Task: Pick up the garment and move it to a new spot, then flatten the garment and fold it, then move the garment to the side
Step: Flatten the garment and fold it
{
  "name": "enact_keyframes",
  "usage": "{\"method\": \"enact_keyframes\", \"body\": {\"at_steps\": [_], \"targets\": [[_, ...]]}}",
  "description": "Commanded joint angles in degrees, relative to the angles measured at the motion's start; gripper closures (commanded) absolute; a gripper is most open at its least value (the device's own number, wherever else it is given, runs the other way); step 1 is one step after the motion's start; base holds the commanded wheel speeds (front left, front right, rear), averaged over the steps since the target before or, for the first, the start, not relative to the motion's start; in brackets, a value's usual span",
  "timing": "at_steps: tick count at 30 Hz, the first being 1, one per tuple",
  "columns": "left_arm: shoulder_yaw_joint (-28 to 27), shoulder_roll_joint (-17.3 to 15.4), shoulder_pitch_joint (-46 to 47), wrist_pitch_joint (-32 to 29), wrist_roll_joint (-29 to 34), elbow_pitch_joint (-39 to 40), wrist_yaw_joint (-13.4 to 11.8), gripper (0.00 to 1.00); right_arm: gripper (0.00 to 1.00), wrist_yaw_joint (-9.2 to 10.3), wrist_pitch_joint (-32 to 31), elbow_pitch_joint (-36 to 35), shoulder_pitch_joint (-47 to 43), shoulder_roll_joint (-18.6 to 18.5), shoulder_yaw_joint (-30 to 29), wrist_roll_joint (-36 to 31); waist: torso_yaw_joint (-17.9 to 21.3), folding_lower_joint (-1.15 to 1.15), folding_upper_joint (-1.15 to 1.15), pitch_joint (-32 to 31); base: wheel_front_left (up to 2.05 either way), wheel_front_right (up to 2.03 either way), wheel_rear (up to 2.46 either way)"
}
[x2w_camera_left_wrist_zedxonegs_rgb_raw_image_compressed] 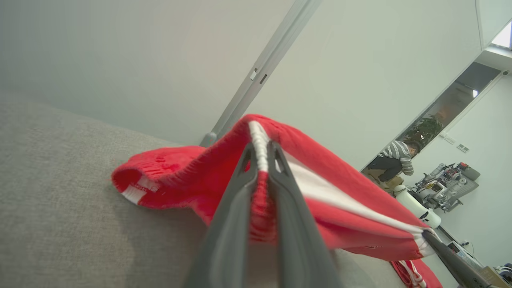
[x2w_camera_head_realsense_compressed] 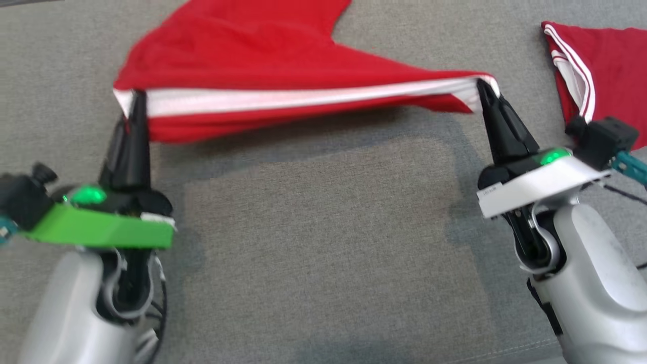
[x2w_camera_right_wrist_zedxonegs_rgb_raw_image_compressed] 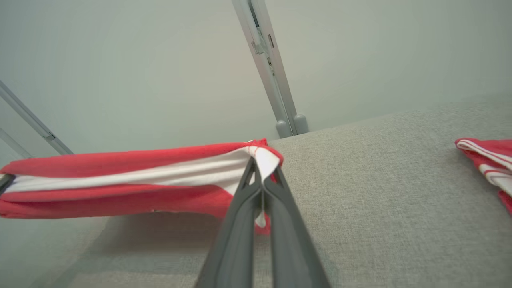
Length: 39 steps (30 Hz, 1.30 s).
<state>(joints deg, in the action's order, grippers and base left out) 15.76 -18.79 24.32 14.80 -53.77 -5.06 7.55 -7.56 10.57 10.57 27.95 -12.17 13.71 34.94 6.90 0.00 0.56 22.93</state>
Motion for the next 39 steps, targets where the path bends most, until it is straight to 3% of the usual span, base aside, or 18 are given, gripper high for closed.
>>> {"method": "enact_keyframes", "body": {"at_steps": [1,7,17,30,39], "targets": [[-1.49,1.04,-3.04,0.58,1.05,1.19,-0.19,1.0,1.0,0.15,0.38,-0.38,-2.44,-0.56,-1.48,-0.5,-1.3,0.0,-0.56,-1.66,0.0,0.0,0.0],[-4.08,7.85,-14.7,0.6,5.76,5.52,-0.19,1.0,1.0,0.15,-0.34,-3.06,-10.66,-0.2,-4.11,-1.94,-2.64,0.0,-0.56,-5.81,0.0,0.0,0.0],[-5.38,13.04,-25.95,0.61,8.88,9.39,-0.19,1.0,1.0,0.19,-2.28,-8.72,-22.18,0.59,-7.59,-3.08,-3.21,0.0,-0.56,-13.07,0.0,0.0,0.0],[-5.45,14.82,-38.1,0.61,9.59,14.05,-0.18,1.0,1.0,0.18,-8.43,-20.39,-36.15,4.15,-11.2,-6.43,-1.98,0.0,-0.56,-20.02,0.0,0.0,0.0],[-3.59,15.01,-37.42,0.48,9.75,11.98,-0.18,1.0,1.0,0.14,-10.72,-20.6,-36.45,5.03,-11.72,-7.84,-3.81,0.0,-0.56,-20.46,0.0,0.0,0.0]]}}
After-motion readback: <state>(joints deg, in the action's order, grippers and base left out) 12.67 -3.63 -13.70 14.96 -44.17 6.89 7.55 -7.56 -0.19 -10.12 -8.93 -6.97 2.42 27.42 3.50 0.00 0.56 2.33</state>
